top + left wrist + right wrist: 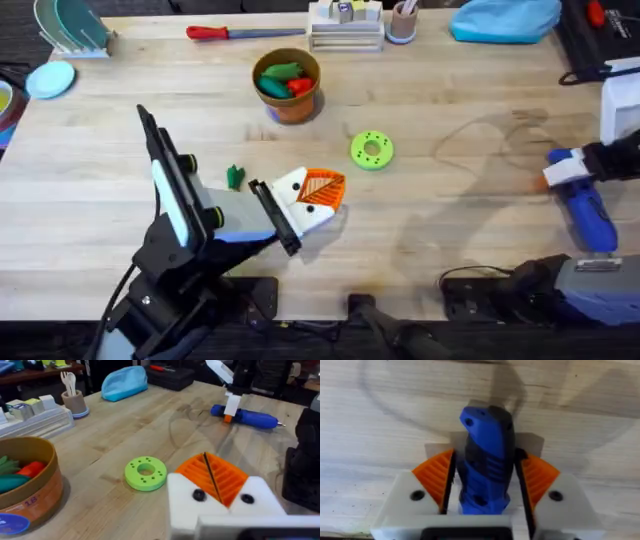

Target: Pick up the gripper from the table and insert it into the empty holder that is missing its gripper. Then pick up a screw, insert it into the mounting hole, and use the screwdriver to tighten it. Finally, clean up the table by picking up the vegetable and placing it into the bucket.

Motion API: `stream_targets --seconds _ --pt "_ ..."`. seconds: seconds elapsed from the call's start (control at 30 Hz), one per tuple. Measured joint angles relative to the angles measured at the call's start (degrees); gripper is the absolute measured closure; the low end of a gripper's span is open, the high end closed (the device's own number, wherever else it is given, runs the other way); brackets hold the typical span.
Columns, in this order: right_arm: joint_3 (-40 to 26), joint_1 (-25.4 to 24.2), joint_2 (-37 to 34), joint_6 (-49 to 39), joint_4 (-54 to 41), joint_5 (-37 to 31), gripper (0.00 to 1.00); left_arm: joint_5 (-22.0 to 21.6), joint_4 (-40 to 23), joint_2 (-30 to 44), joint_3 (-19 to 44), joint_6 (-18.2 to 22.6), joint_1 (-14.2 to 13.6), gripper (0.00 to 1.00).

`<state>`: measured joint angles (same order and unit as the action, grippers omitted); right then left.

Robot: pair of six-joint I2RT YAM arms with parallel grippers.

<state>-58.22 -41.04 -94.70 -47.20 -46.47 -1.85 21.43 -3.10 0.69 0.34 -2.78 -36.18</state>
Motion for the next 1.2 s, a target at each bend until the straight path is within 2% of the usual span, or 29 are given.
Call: stream_targets --seconds 0.27,0.37,0.5,0.83,1.07,1.2 --pt "-0.02 0.00 0.00 0.04 0.58 0.07 0.575 0.00 -0.01 0.00 0.00 -0.01 0.00 0.997" --pt "-0.02 0.00 0.00 0.24 1.12 -0.31 0.725 0.02 -0.01 0.00 0.00 0.01 0.00 0.997" --pt "-0.02 0.04 -0.09 0.52 1.08 -0.13 0.974 0.00 0.01 0.00 0.00 -0.01 0.00 0.996" --pt "0.00 3.50 -0.02 0.48 0.12 -0.78 0.980 0.00 -0.01 0.00 0.00 0.01 0.00 0.997" --pt "0.61 11.96 4.47 2.64 0.68 0.72 0.980 0.00 0.01 0.00 0.00 -0.01 0.00 0.997" --pt "0.63 15.87 10.02 6.99 1.48 5.29 0.980 0.00 0.01 0.00 0.00 -0.01 0.00 0.997"
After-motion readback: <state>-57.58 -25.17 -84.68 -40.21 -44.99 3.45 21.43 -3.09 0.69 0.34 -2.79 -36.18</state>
